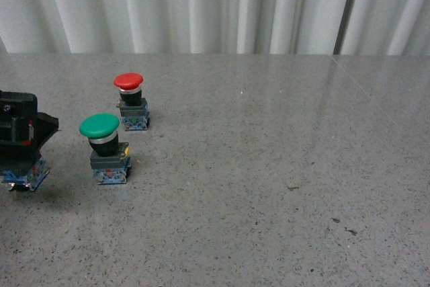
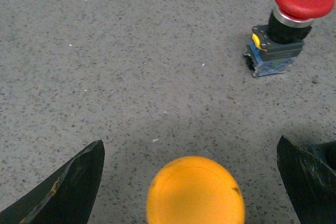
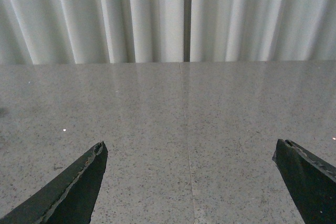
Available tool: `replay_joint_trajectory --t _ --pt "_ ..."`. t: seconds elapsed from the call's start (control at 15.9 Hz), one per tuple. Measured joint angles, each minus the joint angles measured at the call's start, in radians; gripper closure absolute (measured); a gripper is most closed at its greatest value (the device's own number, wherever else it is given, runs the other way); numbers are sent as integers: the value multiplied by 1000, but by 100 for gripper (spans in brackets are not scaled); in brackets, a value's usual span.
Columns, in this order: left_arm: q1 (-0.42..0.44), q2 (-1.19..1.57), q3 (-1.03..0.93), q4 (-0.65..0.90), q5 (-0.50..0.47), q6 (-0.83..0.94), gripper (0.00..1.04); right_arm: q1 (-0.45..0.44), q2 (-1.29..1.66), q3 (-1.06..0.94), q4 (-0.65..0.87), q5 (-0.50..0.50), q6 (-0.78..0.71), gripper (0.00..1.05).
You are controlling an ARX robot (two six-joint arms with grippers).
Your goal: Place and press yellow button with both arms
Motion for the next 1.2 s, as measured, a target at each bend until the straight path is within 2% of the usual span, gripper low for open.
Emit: replay_joint_trajectory --t 0.25,0.38,0.44,0.5,0.82,0.95,1.07,1.2 --pt "-11 0 -16 5 -16 17 7 0 0 0 0 0 0 6" --pt "-5 -13 -25 -8 -21 27 26 0 0 0 0 0 0 6" --pt "-5 -66 -27 -45 -40 34 61 0 0 0 0 0 0 6" --pt "-16 -98 -22 -75 -49 34 68 0 0 0 0 0 0 6" --pt "-81 -183 53 -158 -56 33 69 0 0 0 0 0 0 6" --pt "-196 -206 224 -172 -98 25 69 0 0 0 0 0 0 6" --pt "-354 -50 386 -180 -154 -47 69 0 0 0 0 0 0 6" --pt "-443 101 462 -183 -189 -114 69 0 0 0 0 0 0 6"
